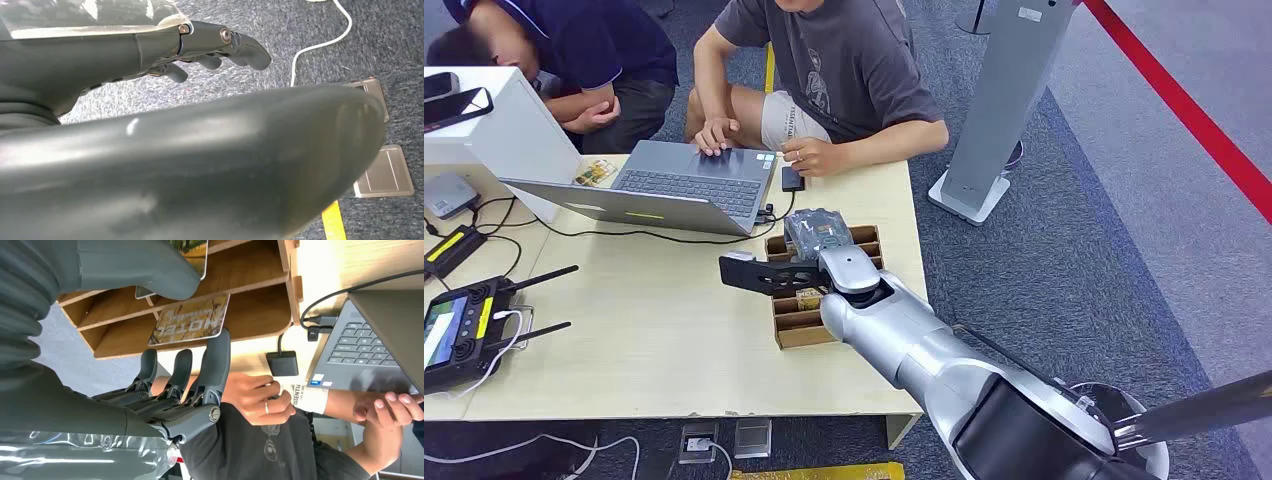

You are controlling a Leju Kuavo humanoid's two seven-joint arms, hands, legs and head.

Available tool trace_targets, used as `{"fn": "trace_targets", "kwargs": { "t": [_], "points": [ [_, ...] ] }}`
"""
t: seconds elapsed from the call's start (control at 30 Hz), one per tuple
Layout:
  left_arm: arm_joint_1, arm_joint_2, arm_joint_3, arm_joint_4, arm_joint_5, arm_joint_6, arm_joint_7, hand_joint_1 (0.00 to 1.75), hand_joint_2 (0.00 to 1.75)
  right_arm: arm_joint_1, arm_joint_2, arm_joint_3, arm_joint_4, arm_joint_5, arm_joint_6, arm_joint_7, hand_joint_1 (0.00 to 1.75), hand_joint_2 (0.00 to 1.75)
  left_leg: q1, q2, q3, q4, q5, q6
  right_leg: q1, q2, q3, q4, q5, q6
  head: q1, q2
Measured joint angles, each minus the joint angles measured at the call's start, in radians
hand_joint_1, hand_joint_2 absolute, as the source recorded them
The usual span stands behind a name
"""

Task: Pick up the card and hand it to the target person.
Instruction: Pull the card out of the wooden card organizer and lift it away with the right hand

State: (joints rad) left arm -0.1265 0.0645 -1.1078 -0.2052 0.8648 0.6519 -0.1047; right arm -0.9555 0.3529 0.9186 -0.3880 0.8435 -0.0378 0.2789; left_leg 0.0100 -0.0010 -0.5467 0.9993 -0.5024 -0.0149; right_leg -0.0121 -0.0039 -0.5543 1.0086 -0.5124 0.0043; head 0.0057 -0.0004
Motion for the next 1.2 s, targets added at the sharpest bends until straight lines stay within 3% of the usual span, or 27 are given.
{"fn": "trace_targets", "kwargs": {
  "t": [0.67, 0.93, 1.2],
  "points": [
    [0.000, -0.002, 0.000, 0.000, -0.010, -0.004, -0.009, 0.00, 0.00, -0.003, 0.000, 0.000, 0.000, 0.013, 0.009, 0.003, 1.18, 1.75, 0.000, 0.000, 0.000, 0.000, 0.000, 0.000, 0.000, 0.000, 0.000, 0.000, 0.000, 0.000, 0.000, 0.000],
    [0.000, -0.002, 0.000, 0.000, -0.013, -0.006, -0.012, 0.00, 0.00, -0.003, 0.000, -0.003, 0.000, 0.021, -0.001, 0.003, 1.44, 1.75, 0.000, 0.000, 0.000, 0.000, 0.000, 0.000, 0.000, 0.000, 0.000, 0.000, 0.000, 0.000, 0.000, 0.000],
    [0.000, -0.003, 0.000, 0.000, -0.019, -0.010, -0.012, 0.00, 0.00, -0.003, 0.000, -0.011, 0.000, 0.049, -0.019, 0.000, 1.44, 1.75, 0.000, 0.000, 0.000, 0.000, 0.000, 0.000, 0.000, 0.000, 0.000, 0.000, 0.000, 0.000, 0.000, 0.000]
  ]
}}
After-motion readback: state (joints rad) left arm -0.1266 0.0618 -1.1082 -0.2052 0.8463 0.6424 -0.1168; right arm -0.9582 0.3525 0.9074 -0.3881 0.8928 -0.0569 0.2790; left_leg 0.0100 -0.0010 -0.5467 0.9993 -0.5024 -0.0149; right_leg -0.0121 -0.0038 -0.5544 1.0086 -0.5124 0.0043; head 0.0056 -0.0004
